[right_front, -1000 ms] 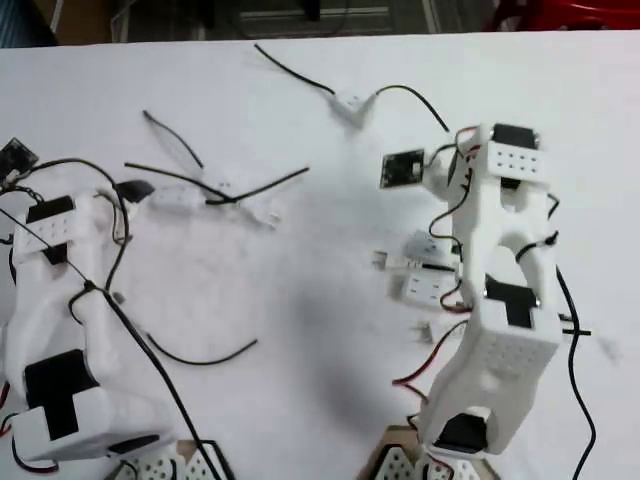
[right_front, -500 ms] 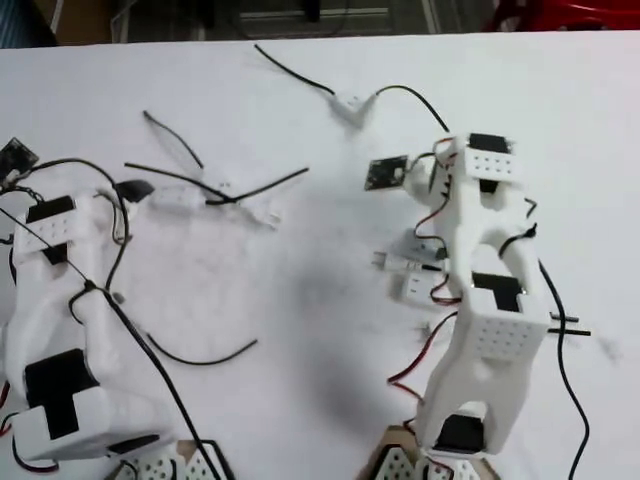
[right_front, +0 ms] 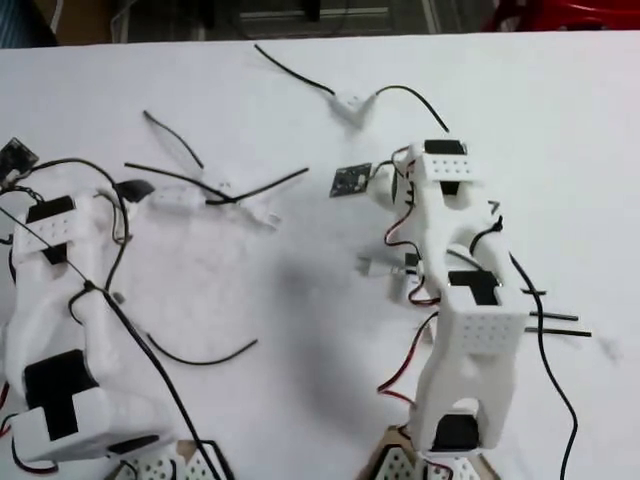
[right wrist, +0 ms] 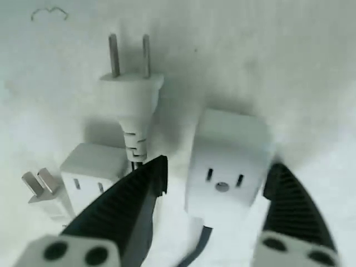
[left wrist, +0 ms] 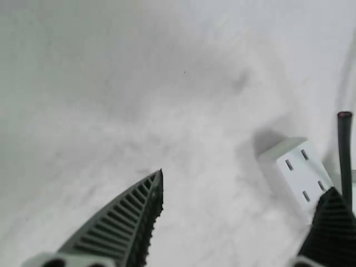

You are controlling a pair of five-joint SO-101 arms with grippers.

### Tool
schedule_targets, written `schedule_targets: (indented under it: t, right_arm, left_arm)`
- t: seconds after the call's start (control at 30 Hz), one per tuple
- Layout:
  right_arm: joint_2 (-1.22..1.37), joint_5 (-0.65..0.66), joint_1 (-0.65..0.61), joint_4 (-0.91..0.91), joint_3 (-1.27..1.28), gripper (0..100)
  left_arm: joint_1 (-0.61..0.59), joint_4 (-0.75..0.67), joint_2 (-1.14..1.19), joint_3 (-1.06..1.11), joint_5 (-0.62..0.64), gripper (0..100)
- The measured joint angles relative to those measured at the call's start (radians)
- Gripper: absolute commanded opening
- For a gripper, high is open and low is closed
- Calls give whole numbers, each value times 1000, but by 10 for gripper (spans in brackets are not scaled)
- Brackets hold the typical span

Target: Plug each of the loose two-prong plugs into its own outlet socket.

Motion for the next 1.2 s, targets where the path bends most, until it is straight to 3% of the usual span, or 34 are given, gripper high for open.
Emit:
schedule_targets:
  t: [0.23, 0.37, 0.6, 0.97, 1.2]
  right_arm:
    - [9, -74, -2, 25, -127, 108]
    - [0, -112, -2, 153, -273, 108]
    - [-124, -210, -81, 229, -345, 108]
    - [-212, -276, -523, 213, 11, 112]
    - [-212, -206, -575, -80, 242, 116]
  left_arm:
    - [0, 0, 0, 0, 0, 400]
    - [0, 0, 0, 0, 0, 400]
    - [0, 0, 0, 0, 0, 400]
    - [0, 0, 0, 0, 0, 400]
    - [-18, 0, 0, 0, 0, 400]
